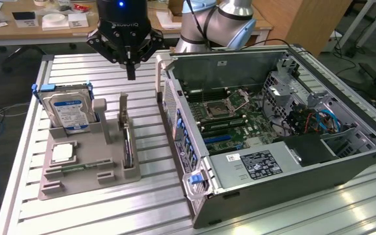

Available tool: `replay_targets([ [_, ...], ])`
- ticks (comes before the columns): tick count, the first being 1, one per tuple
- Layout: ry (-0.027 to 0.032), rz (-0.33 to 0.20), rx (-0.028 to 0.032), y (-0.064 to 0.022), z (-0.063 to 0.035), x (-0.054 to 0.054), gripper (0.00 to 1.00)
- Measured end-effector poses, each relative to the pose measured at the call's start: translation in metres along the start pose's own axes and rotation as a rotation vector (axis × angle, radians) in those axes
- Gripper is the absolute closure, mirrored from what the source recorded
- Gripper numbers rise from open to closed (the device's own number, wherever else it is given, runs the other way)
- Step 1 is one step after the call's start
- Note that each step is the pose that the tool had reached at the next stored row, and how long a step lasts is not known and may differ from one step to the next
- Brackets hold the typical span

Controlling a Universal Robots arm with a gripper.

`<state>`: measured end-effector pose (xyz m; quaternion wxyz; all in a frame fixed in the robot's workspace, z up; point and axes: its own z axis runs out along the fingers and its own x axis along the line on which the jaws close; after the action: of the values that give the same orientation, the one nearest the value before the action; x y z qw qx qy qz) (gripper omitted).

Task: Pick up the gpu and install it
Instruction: 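Reach for the gpu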

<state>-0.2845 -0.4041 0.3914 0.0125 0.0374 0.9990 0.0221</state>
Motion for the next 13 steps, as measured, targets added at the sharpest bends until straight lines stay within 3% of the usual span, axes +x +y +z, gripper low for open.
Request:
replay_targets([
  [13,0.0000,0.000,0.0000,-0.0028,-0.0003,0.014,0.89],
])
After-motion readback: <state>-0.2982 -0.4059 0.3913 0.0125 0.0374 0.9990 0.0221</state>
